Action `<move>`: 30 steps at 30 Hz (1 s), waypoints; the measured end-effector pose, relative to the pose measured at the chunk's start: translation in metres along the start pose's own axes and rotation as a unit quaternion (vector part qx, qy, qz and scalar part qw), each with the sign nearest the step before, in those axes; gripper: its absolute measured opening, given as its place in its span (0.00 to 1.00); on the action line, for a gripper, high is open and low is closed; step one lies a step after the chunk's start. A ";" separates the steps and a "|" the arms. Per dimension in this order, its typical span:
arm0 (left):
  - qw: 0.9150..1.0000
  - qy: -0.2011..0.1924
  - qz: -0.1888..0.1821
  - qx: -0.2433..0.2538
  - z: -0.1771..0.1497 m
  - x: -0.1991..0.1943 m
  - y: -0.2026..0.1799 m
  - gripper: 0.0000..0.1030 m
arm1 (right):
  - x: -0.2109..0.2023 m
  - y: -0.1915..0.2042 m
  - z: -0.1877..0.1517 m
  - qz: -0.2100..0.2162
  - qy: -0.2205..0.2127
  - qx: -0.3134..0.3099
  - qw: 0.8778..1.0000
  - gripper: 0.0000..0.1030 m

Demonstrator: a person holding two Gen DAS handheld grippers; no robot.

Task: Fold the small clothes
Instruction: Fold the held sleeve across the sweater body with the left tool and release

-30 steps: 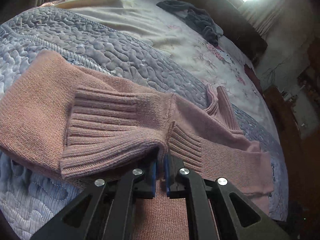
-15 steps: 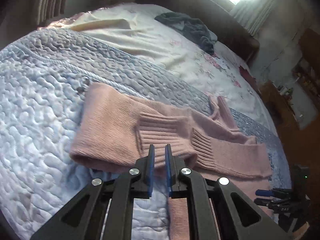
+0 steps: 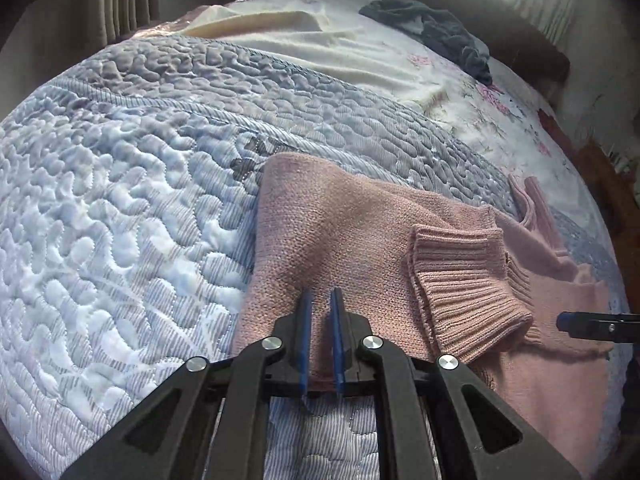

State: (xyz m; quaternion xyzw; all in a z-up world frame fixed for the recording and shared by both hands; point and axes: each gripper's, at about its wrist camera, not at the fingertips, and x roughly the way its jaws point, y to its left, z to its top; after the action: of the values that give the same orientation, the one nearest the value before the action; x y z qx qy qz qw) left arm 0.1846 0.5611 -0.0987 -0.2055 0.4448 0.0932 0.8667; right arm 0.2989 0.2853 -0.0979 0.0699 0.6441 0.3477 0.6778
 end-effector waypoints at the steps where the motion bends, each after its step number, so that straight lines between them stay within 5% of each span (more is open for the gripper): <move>1: 1.000 -0.006 -0.003 -0.004 -0.001 -0.005 0.003 0.09 | 0.009 0.002 0.005 0.008 0.007 0.008 1.000 0.59; 5: 1.000 -0.022 -0.009 -0.008 -0.007 -0.019 0.010 0.09 | 0.045 0.004 0.015 0.010 0.028 0.030 0.999 0.59; 9: 1.000 -0.023 -0.011 -0.006 -0.009 -0.023 0.010 0.10 | 0.050 0.005 0.015 0.018 0.024 0.032 0.999 0.22; 11: 1.000 -0.026 -0.009 -0.006 -0.008 -0.025 0.008 0.11 | 0.040 0.011 0.012 0.019 0.016 0.005 1.000 0.16; 20: 0.999 -0.027 -0.018 0.010 -0.004 -0.027 -0.027 0.11 | -0.051 -0.004 -0.015 0.022 -0.051 -0.036 0.998 0.15; 30: 0.996 -0.008 -0.042 0.072 -0.013 -0.003 -0.114 0.12 | -0.132 -0.109 -0.044 -0.024 -0.100 0.018 0.995 0.15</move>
State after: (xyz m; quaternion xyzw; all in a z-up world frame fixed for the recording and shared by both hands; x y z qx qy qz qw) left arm 0.2128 0.4536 -0.0720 -0.1601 0.4345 0.0258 0.8859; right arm 0.3097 0.1143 -0.0556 0.1012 0.5807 0.3106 0.7458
